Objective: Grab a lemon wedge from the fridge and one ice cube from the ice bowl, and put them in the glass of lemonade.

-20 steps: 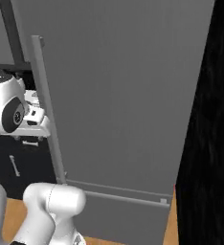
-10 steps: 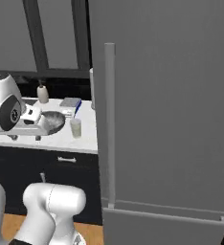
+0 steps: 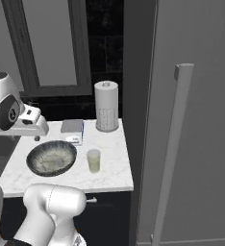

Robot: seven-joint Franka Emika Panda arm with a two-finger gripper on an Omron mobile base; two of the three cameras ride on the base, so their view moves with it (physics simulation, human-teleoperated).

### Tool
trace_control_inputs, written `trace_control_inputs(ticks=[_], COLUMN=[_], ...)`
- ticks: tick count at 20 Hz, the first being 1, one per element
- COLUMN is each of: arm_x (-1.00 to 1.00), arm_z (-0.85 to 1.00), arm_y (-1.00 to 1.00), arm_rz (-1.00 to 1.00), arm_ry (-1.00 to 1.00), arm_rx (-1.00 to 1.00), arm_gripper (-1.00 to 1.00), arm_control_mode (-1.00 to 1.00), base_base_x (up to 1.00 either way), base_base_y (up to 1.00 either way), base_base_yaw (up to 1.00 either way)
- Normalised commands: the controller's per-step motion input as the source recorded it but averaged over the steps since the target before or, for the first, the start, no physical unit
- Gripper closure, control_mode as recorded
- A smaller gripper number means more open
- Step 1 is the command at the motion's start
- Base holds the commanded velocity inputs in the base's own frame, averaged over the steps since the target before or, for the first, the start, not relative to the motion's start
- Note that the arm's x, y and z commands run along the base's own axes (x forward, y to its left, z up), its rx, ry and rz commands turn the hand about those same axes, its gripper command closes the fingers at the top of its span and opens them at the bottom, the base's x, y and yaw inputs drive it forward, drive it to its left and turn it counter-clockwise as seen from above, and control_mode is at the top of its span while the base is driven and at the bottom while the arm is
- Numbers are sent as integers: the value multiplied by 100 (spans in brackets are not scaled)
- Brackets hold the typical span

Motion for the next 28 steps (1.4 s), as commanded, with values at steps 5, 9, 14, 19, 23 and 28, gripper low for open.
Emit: trace_control_inputs(ticks=[5,9,14,19,23,28], arm_x=[80,69,62,57,68,12], arm_z=[-80,-82,-68,-34,-22,-35], arm_y=[57,45,18,2,-28,-35], arm_rz=[-24,-23,-2,16,-7,-8], arm_ry=[16,14,0,-5,2,2], arm_rx=[-11,-7,0,0,0,6], arm_gripper=[-100,-100,-100,-100,-100,-100], arm_control_mode=[-100,-100,-100,-100,-100,-100], base_base_x=[20,0,0,0,0,0], base_base_y=[12,0,0,0,0,0], base_base_yaw=[-6,0,0,0,0,0])
